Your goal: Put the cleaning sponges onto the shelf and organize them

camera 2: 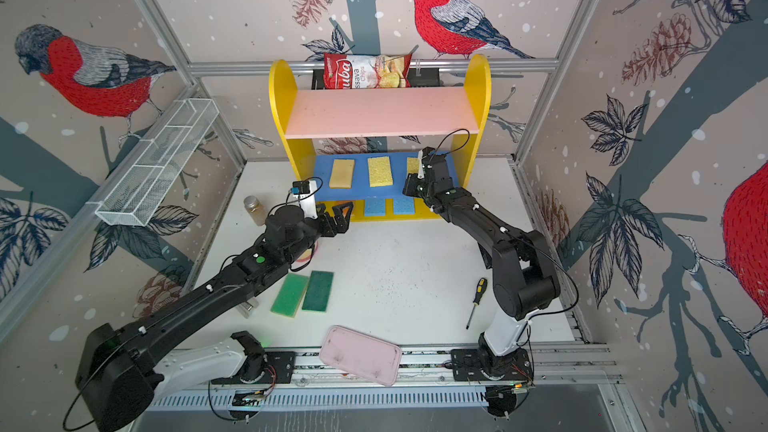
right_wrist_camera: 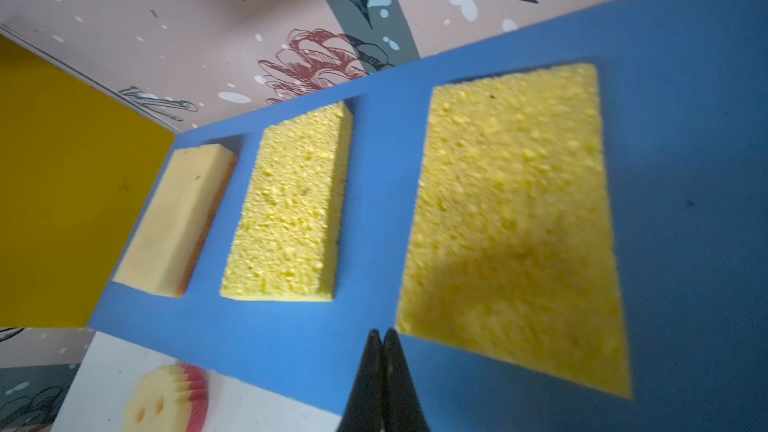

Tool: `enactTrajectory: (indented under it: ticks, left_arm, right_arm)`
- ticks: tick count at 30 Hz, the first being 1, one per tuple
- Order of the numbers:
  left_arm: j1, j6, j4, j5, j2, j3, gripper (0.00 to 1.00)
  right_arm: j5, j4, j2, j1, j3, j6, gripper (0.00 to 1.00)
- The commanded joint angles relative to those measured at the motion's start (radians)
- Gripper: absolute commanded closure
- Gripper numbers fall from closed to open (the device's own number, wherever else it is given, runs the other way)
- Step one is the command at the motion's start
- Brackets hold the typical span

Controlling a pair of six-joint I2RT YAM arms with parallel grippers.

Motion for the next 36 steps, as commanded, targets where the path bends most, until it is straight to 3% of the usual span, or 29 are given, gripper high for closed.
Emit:
enactTrajectory:
  ticks: [1,8,23,31,36]
  left_arm:
    - [0.002,0.016,0.007,-0.020,-0.002,0.009,0.02]
    - [0.002,0.012,0.007,0.020,0.027,0.027,0.02]
    - [0.003,0.010,0.000,-0.002,0.016,0.014,0.02]
    - [0.003,0.005,0.012,0.004,0.030,0.014,0.02]
    - [0.003,0.001,0.011,0.006,0.030,0.012,0.02]
  right_arm:
    - [0.022,0.011,-0.028,-0.011,-0.043,0.028,1.00]
    - [0.021,0.016,-0.032,-0.052,-0.080,0.042,1.00]
    - [0.011,0.009,-0.010,-0.096,-0.070,0.031,1.00]
    - [-0.014,0.015,-0.057,-0.044,-0.050,0.044,0.99]
    - [-0.033,-0.031,-0.015,-0.019,0.057,0.027,0.92]
